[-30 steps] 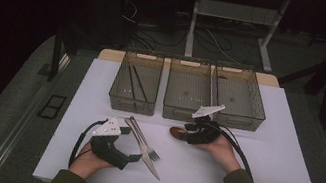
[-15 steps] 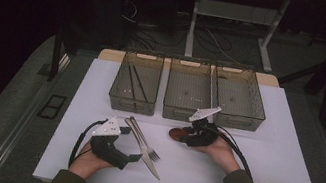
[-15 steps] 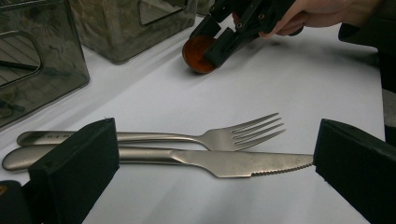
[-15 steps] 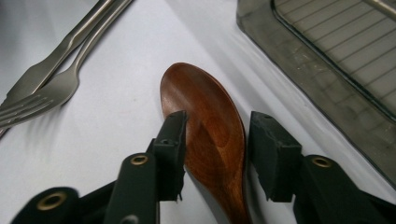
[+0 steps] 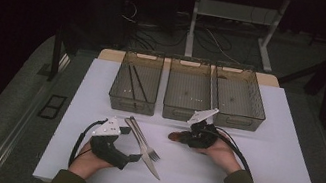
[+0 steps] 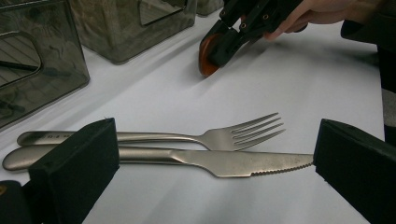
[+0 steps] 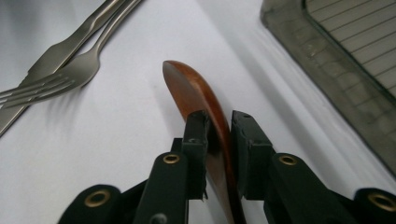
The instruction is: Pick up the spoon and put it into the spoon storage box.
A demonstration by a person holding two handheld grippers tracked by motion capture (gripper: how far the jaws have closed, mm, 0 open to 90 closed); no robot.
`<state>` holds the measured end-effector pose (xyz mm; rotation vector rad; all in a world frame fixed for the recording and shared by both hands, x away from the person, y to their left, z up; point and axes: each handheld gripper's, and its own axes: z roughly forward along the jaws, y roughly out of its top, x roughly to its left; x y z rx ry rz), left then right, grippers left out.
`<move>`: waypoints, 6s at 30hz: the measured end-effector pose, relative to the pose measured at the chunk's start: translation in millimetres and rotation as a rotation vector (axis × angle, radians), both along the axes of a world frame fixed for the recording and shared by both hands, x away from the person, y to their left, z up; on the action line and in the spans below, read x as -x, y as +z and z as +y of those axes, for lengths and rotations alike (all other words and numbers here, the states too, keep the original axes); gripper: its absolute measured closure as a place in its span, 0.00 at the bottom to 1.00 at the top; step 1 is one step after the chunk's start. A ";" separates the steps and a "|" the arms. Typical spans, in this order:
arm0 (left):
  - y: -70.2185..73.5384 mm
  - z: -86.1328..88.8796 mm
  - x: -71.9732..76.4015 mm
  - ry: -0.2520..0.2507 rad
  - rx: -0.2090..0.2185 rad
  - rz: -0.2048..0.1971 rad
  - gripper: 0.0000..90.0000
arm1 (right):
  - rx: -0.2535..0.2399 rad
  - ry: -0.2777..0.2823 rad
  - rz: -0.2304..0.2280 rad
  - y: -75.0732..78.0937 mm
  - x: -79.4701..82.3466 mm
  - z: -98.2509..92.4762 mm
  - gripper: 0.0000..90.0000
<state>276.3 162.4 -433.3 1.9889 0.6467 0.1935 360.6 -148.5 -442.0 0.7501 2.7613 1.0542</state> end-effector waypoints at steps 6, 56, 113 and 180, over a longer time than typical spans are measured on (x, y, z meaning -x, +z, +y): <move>0.1 0.2 0.0 -0.001 -0.001 -0.001 0.00 | 0.027 0.023 -0.005 -0.5 2.3 2.3 0.87; -0.2 -0.4 0.0 0.002 0.000 0.004 0.00 | -0.123 -0.106 -0.055 46.6 -2.5 -32.4 0.89; 2.6 0.0 1.6 -0.013 0.025 0.001 0.00 | -0.188 -0.265 -0.080 76.2 -122.8 32.9 0.89; 0.5 0.2 1.6 -0.003 0.002 0.002 0.00 | -0.398 -0.214 -0.098 54.4 44.7 -110.0 0.35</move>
